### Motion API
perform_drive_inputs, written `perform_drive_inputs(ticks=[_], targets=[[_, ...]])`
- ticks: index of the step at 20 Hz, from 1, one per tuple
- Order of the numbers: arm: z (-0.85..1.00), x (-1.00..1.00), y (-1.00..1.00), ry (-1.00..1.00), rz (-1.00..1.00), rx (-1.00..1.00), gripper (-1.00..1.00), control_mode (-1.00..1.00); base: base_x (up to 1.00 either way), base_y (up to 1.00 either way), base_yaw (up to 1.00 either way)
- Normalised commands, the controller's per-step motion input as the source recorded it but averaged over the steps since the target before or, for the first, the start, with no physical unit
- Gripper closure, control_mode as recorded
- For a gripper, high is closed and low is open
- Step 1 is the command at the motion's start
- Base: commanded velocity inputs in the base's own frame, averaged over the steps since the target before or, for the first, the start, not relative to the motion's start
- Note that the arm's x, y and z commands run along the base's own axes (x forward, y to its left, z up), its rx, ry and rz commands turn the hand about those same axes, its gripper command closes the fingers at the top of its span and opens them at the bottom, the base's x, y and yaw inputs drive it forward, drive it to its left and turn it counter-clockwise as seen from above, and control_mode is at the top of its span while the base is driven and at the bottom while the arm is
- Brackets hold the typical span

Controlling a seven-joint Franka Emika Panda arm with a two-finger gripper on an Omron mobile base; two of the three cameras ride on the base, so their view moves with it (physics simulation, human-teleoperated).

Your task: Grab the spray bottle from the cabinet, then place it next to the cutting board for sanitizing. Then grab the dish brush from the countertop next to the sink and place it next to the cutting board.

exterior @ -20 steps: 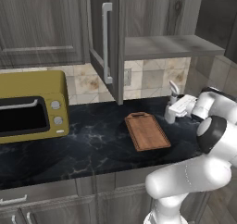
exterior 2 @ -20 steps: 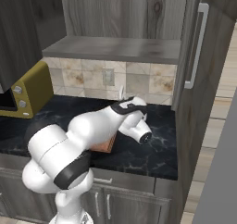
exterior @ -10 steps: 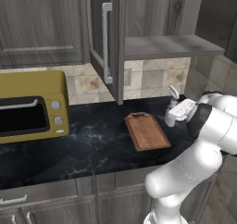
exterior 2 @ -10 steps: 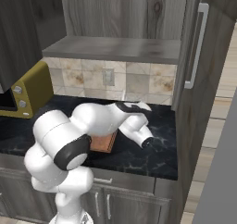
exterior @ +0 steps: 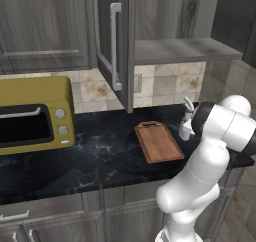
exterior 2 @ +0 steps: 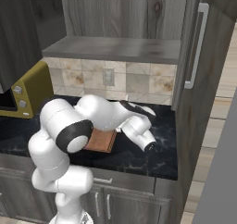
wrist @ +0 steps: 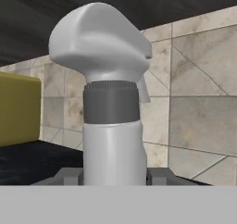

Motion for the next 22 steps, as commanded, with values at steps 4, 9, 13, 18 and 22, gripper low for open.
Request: perform_drive_inputs(ticks=[4, 9, 13, 18, 22], targets=[[-0.28, 0.05, 0.00, 0.00, 0.00, 0.00, 1.00, -1.00, 0.00, 0.00, 0.00], [-0.26, 0.05, -0.03, 0.00, 0.00, 0.00, 1.00, -1.00, 0.00, 0.00, 0.00], [-0.28, 0.00, 0.00, 0.00, 0.00, 0.00, -1.00, -1.00, 0.00, 0.00, 0.00], [-0.05, -0.01, 0.00, 0.00, 0.00, 0.00, -1.00, -1.00, 0.00, 0.00, 0.00], [0.00, 0.00, 0.00, 0.00, 0.00, 0.00, -1.00, -1.00, 0.00, 0.00, 0.00]])
